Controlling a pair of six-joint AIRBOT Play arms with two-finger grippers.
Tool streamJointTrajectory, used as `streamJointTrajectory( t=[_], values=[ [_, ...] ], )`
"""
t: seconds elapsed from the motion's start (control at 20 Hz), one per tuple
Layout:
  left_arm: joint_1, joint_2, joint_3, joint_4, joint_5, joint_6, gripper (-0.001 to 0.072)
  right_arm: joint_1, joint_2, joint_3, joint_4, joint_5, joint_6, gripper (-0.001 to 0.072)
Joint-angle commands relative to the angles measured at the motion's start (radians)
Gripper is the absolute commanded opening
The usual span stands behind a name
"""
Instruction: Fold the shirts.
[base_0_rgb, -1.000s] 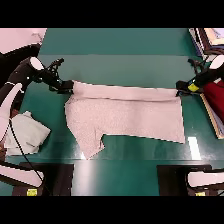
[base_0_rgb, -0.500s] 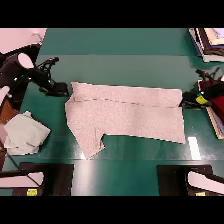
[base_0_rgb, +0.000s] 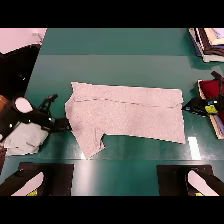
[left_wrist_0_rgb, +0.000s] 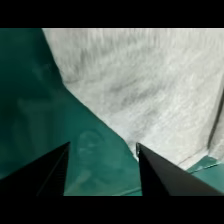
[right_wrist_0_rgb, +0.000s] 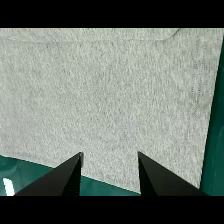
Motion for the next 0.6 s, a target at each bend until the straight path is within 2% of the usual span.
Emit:
streamJointTrajectory(
  t=[0.0, 0.25, 0.5, 0.55],
  values=[
    [-0.001, 0.047, -0.156, -0.156, 0.121, -0.006, 0.0498, -0.005, 0.042, -0.009, 0.021, -0.007, -0.011, 0.0411],
    [-0.002, 0.047, -0.211, -0.241, 0.243, -0.006, 0.0497, -0.005, 0.056, -0.009, 0.021, 0.002, -0.011, 0.0411],
    [-0.093, 0.045, -0.213, -0.279, 0.335, -0.008, 0.0495, -0.005, 0.057, -0.009, 0.021, 0.001, -0.014, 0.0411],
    [-0.093, 0.045, -0.212, -0.280, 0.328, -0.008, 0.0331, -0.006, 0.057, -0.009, 0.020, 0.001, -0.019, 0.0410]
  ],
)
